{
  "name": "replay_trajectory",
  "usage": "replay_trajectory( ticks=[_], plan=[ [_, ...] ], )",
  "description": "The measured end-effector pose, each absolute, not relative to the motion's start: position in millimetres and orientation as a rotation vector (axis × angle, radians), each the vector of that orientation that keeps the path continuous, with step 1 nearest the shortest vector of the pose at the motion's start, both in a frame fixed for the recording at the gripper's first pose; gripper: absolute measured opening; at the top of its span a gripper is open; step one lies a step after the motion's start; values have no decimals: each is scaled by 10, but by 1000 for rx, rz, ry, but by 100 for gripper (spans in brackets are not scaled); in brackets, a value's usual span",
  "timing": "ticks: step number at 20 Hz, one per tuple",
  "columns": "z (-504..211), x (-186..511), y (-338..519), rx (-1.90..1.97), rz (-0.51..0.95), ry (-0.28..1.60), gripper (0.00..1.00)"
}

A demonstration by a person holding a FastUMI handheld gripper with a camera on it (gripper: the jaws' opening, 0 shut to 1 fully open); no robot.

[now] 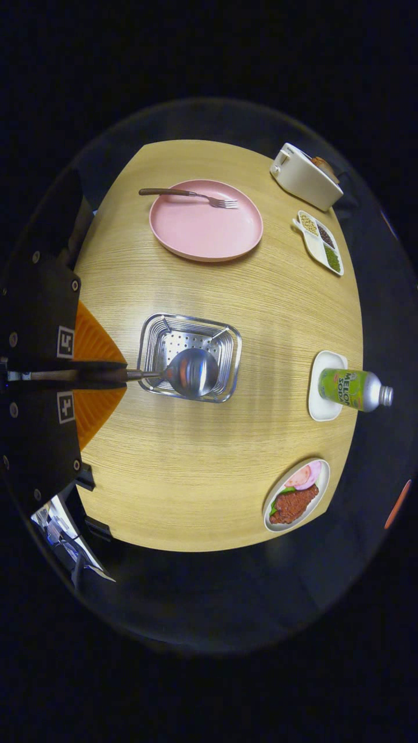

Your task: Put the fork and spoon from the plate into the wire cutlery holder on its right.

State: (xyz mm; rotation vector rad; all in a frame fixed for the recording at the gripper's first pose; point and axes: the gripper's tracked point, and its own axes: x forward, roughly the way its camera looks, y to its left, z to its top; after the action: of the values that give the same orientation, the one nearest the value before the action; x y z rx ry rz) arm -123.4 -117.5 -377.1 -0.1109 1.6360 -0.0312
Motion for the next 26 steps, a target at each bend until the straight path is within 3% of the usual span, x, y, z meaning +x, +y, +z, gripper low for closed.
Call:
replay_trajectory(
  ticks=[6, 10, 19, 25, 26],
  plan=[
    [-3936, -1147, -1175, -123, -1, 1723, 8],
    [-3905, -963, -1123, -83, -25, 1660, 10],
    [-3509, -400, -838, 69, -74, 1253, 13],
    [-3179, -80, -422, 137, -54, 934, 35],
    [-3152, -55, -341, 135, -46, 900, 45]
  ],
)
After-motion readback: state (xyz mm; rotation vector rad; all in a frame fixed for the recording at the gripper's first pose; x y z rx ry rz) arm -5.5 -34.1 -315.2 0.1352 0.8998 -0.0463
